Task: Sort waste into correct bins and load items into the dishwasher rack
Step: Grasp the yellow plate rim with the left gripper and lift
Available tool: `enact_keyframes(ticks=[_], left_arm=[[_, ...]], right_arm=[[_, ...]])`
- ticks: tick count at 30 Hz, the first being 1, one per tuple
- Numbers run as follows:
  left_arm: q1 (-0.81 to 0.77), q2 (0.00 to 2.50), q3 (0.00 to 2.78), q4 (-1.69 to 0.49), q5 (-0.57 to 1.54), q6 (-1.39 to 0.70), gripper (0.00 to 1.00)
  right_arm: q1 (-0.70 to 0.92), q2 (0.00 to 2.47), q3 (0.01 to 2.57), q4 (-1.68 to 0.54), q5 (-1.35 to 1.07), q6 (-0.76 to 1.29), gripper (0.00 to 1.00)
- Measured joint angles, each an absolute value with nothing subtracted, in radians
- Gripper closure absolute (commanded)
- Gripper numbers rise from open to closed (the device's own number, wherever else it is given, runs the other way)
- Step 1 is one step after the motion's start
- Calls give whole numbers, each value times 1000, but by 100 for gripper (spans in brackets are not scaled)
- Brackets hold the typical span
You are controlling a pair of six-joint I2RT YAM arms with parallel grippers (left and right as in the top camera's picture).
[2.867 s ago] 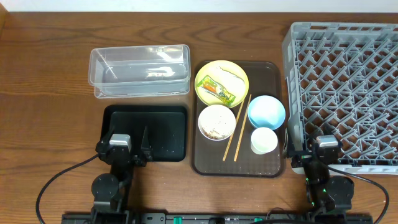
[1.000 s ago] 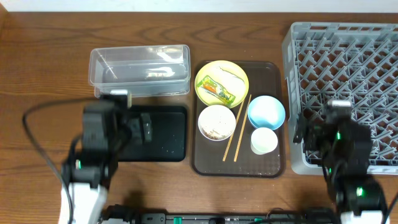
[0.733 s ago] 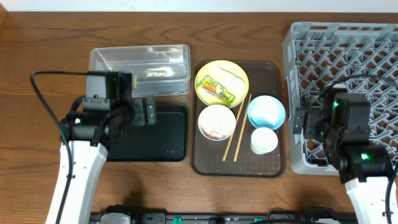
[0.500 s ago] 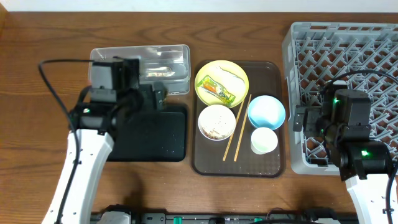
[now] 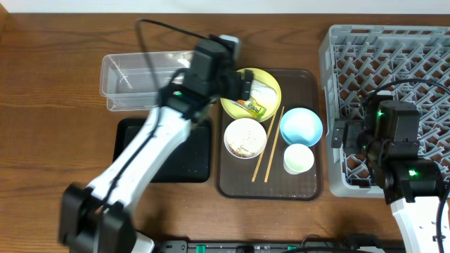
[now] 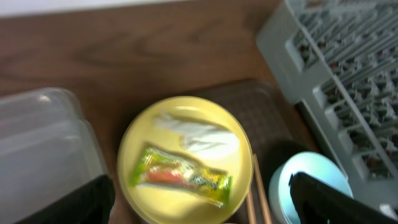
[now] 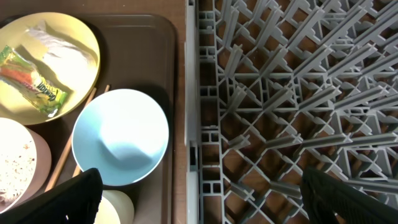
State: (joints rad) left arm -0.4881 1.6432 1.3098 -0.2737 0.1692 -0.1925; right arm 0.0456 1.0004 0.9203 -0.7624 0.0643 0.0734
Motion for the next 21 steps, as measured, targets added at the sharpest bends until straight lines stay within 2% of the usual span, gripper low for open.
enact_keyframes(ticks=[9,21], left_arm=[[-563,1884,1310,-205,153,-290,9],[-564,2031,1310,-142,150,-370,19]], right_arm=[[46,1001,921,-767,64,76,1],[46,1030,921,-769,46,76,1]])
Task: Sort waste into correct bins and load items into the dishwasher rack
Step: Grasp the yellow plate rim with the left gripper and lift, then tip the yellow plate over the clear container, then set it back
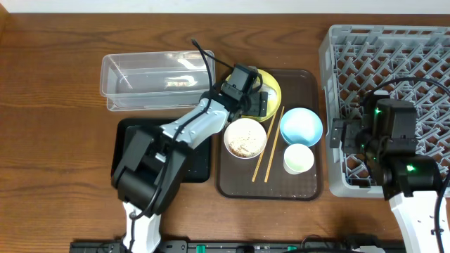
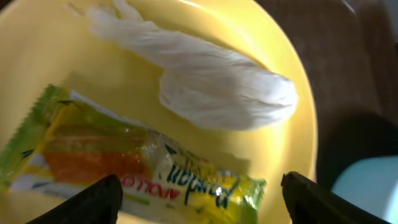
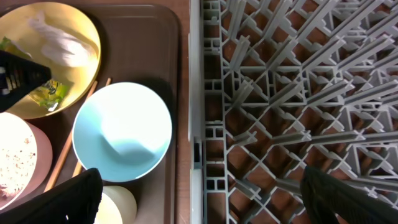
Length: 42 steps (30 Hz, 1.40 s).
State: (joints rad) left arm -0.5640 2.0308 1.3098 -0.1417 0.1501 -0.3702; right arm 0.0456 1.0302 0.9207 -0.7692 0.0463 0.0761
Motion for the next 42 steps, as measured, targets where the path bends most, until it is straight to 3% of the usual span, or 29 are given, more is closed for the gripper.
enact_keyframes(ticks=[5,9,15,17,24,31,39,40,41,42], left_arm=[[-564,2071,1310,-95,150,-375,34],[-564,2077,1310,-93,149,-379,60],[-564,2077,1310,-100,150,-387,89],[-564,2077,1310,-109,148,-389,94],[-561,2046,1309,-181,150,-386,94],[-525,1835,1309,-227,150,-386,94],[-362,1679,1311,-284,150,-386,94],[-339,1679,1311,-300,149,-386,88],[-312,1682,1311,-323,149,-384,67],[-291,1685,1311,-346,148,-382,56]], right_arm=[[46,1037,921,-772,41,76,1],[46,1037,921,-774,41,76,1],[46,1037,921,-775,41,76,1],[46,1037,921,-778,41,76,1],[46,1037,921,-783,41,76,1],[46,1037,921,-784,41,76,1],[46,1037,921,-782,41,76,1],[46,1037,921,-782,41,76,1],[46,1037,921,-781,40,76,1],[46,1037,921,-781,41,76,1]])
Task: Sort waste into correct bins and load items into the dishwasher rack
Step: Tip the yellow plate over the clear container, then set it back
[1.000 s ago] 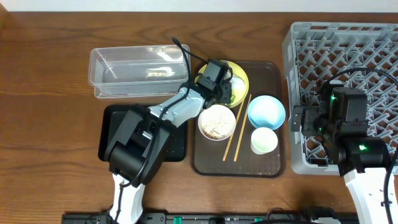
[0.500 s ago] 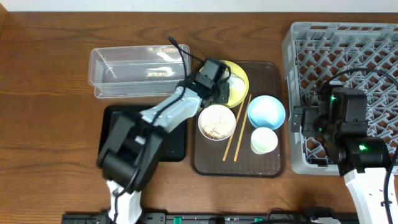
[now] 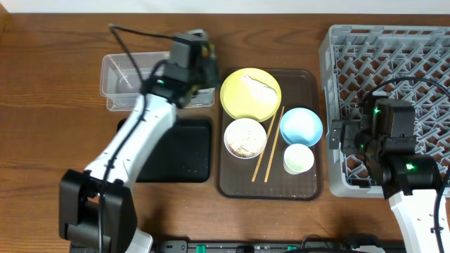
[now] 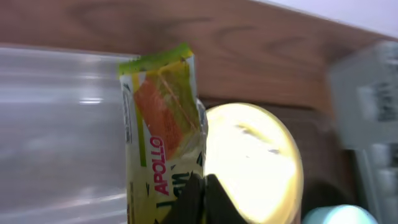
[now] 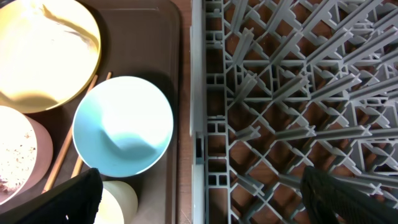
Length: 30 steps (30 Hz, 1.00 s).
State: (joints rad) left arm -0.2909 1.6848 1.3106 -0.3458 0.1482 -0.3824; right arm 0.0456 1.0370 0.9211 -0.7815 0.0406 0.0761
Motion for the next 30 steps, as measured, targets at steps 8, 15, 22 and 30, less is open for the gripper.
enact_keyframes(ticks=[8,15,22,30], left_arm=[[-250,1693,1311,-308,192,-389,42],[-376,1699,1311,-142,255,-364,36],[-530,1837,1312,44,149,-354,32],[-599,2049,1312,103,118,-353,31]], right_arm=[[46,1038,921,-781,40,76,1],[46,1039,921,-781,40,76,1],[46,1039,921,-781,40,76,1],[46,1039,921,-781,38,76,1]])
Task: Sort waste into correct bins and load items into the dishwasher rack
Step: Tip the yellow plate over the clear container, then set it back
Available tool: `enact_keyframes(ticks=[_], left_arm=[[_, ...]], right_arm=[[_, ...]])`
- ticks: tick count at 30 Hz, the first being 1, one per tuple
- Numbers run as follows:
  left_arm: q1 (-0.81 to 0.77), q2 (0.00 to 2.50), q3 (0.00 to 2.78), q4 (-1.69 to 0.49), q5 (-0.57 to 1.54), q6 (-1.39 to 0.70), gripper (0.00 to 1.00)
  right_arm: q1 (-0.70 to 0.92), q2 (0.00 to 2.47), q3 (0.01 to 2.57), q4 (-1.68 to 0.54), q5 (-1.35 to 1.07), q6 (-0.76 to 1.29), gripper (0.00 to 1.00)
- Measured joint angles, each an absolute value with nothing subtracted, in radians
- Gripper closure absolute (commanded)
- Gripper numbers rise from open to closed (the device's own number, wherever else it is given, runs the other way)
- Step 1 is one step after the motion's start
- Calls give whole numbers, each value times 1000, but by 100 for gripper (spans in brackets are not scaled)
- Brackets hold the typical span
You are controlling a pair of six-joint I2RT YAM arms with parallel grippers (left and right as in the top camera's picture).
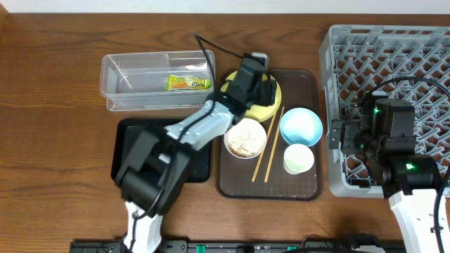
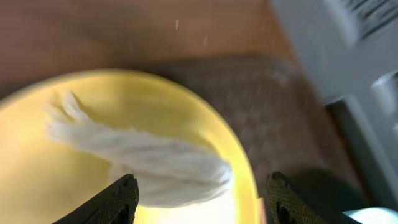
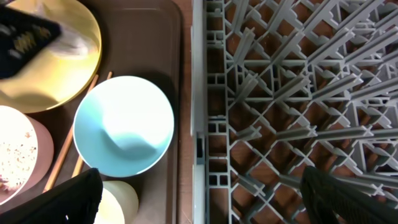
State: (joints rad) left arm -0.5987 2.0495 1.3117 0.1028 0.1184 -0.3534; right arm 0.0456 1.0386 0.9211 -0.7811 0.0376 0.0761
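Note:
My left gripper (image 1: 259, 90) hangs open over the yellow plate (image 2: 37, 124). A crumpled white tissue (image 2: 146, 167) lies on the plate between its fingers (image 2: 121, 200). The green and orange snack wrapper (image 1: 188, 83) lies in the clear plastic bin (image 1: 126, 70). On the brown tray (image 1: 306, 186) sit a food-stained bowl (image 1: 245, 137), a blue bowl (image 3: 123, 124), a pale cup (image 1: 299, 159) and chopsticks (image 1: 268, 144). My right gripper (image 3: 200, 198) is open and holds nothing, over the left edge of the grey dishwasher rack (image 3: 292, 93).
A black tray (image 1: 140, 151) lies on the wooden table left of the brown tray, in front of the clear bin. The left arm's cable (image 1: 211, 46) loops above the bin. The rack fills the right side of the table.
The left gripper was shut on the wrapper over the clear bin. Now the wrapper lies in that bin and the gripper is open over the tissue on the yellow plate. The right arm has not moved.
The left gripper first hung open above the plate holding wrapper and tissue, then sat low over the wrapper. Later it held the wrapper at the clear bin. Now the wrapper is in the bin and the gripper is back at the plate.

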Motion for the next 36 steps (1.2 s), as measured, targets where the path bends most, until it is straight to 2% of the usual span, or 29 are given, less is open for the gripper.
enact_keyframes(ticks=[4,7,9,14,17,20,21,24,26,31,36], left_arm=[[-606,2091,1312,103,115,-353,32],[-605,2097,1312,102,111,-355,48],[-605,2097,1312,101,107,-351,54],[-605,2101,1312,96,101,-343,53],[-605,2115,1312,96,101,-338,45],[-605,2141,1312,98,101,-340,46],[-605,2143,1312,102,100,-340,52],[-605,2144,1313,101,97,-340,81],[-604,2144,1313,96,98,-344,93],[-602,2136,1313,59,98,-340,94],[-572,2042,1311,-74,98,-340,94]], right_arm=[[46,1039,921,-781,37,76,1],[46,1039,921,-781,37,76,1],[46,1039,921,-781,36,76,1],[46,1039,921,-782,29,76,1],[46,1039,921,-782,26,76,1],[46,1039,921,-783,25,76,1],[46,1039,921,-784,25,76,1],[46,1039,921,-786,22,76,1],[46,1039,921,-786,22,76,1],[46,1039,921,-787,22,76,1],[46,1039,921,-788,22,76,1]])
